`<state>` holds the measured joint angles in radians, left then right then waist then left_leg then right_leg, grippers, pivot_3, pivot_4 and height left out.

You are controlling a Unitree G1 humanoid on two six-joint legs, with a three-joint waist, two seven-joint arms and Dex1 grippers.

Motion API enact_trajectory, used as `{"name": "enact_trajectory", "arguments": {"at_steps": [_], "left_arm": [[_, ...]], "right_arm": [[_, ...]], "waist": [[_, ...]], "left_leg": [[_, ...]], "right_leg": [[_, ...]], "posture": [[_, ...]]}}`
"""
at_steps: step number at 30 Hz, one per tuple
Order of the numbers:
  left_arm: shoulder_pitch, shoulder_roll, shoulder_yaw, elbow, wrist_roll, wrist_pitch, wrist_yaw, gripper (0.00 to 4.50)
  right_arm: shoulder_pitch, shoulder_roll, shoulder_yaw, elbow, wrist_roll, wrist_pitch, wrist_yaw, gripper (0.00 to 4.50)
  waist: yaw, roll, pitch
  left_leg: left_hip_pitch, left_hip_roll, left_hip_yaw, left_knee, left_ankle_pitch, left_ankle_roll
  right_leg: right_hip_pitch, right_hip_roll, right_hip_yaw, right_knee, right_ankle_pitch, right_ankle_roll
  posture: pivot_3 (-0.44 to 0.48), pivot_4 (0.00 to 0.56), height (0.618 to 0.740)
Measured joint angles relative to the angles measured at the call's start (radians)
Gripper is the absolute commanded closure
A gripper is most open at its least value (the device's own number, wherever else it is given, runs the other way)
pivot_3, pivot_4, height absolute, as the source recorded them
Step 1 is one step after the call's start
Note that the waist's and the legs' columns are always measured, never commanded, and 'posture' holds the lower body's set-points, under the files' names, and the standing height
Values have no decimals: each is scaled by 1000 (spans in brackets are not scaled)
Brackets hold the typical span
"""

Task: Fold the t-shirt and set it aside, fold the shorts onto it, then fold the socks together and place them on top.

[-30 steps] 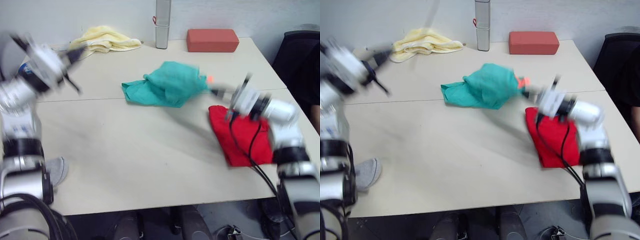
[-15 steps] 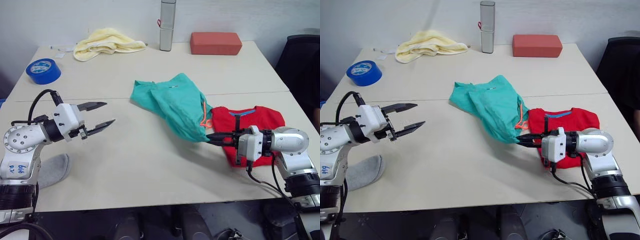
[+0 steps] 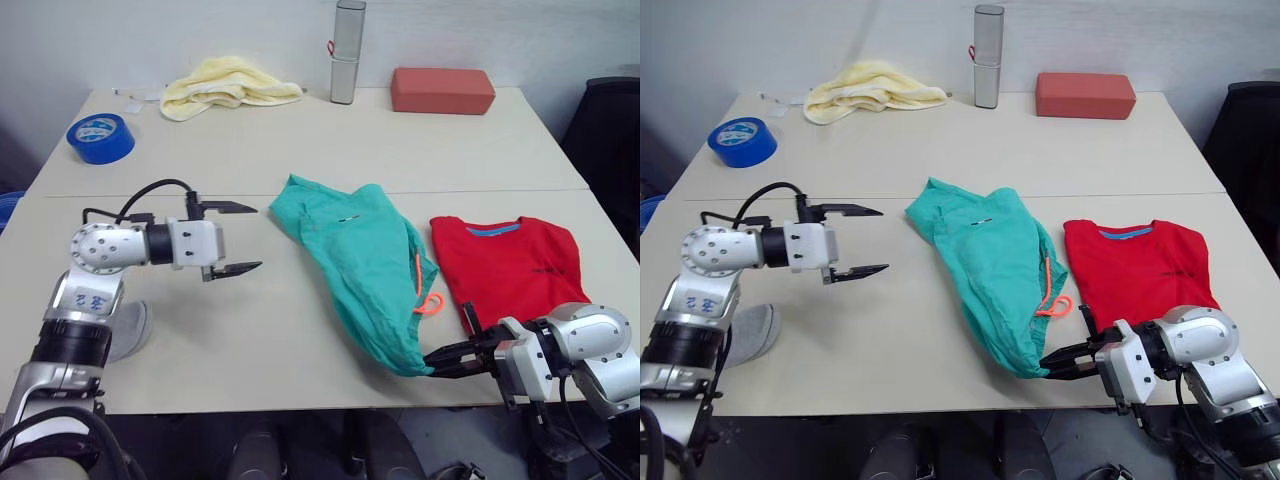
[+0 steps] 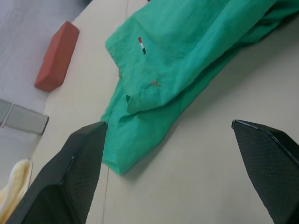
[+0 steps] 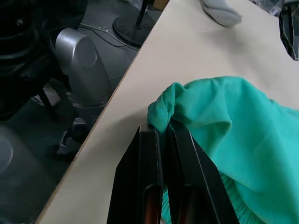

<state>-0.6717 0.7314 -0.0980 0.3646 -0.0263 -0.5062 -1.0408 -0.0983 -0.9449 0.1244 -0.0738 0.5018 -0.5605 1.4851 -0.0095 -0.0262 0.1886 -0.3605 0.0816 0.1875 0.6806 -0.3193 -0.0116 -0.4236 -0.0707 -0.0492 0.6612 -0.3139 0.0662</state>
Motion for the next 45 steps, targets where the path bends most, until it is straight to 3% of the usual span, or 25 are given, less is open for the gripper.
{"name": "enact_trajectory", "arguments": {"at_steps": [4, 11, 18, 23, 32, 34, 37, 42, 45], "left_arm": [[-191, -130, -102, 257, 101, -138, 6, 24], [-329, -258, -201, 556, 195, -309, 7, 24], [-449, -349, -258, 733, 350, -366, 231, 24], [-474, -347, -292, 793, 430, -379, 334, 1576], [-470, -331, -298, 829, 455, -386, 351, 4422], [-452, -320, -277, 826, 436, -383, 344, 4489], [-361, -279, -189, 714, 281, -304, 214, 4489], [-87, -71, -33, 177, -62, 72, -39, 4489], [47, 47, 26, -102, -163, 260, -94, 4489]], "right_arm": [[12, -7, -20, -15, -4, 43, -5, 4500], [32, -6, -55, -47, -18, 93, -46, 4500], [45, 7, -67, -83, -34, 124, -79, 4500], [70, 7, -92, -85, -40, 126, -84, 4500], [69, 19, -94, -82, -57, 118, -84, 4500], [65, 24, -94, -81, -64, 105, -86, 4500], [50, 40, -103, -59, -88, 75, -102, 4500], [-16, 60, -138, 41, -154, -24, -147, 4500], [-63, 77, -132, 88, -194, -76, -171, 4500]], "waist": [[9, 0, 0], [6, -1, 0], [9, -2, 1], [5, -2, 1], [8, -2, 1], [8, -2, 1], [-4, -2, 1], [-25, -2, 1], [-20, -2, 1]], "left_leg": [[-1, 0, 1, 2, 0, 1], [-8, 0, 0, 3, -1, 1], [-10, -1, -3, 4, -1, 2], [-9, -1, -3, 4, -1, 3], [-10, -1, -3, 4, -1, 3], [-10, -1, -3, 4, -1, 3], [-9, 0, -2, 4, -1, 2], [-8, 2, -3, 3, 1, -1], [-7, 2, -3, 4, 1, -1]], "right_leg": [[0, 1, 0, -1, 1, 1], [-5, 1, -1, -2, 1, 2], [-5, 0, -2, -3, 2, 3], [-5, 0, -2, -3, 2, 3], [-5, 0, -3, -3, 2, 3], [-5, 0, -3, -3, 2, 3], [-5, 1, -3, -1, 2, 3], [-5, 2, -2, 1, 1, 1], [-5, 3, 0, 2, 1, 1]], "posture": [[0, 150, 740], [0, 150, 740], [0, 150, 740], [0, 150, 740], [0, 150, 740], [0, 150, 740], [0, 150, 740], [0, 150, 740], [0, 150, 740]]}}
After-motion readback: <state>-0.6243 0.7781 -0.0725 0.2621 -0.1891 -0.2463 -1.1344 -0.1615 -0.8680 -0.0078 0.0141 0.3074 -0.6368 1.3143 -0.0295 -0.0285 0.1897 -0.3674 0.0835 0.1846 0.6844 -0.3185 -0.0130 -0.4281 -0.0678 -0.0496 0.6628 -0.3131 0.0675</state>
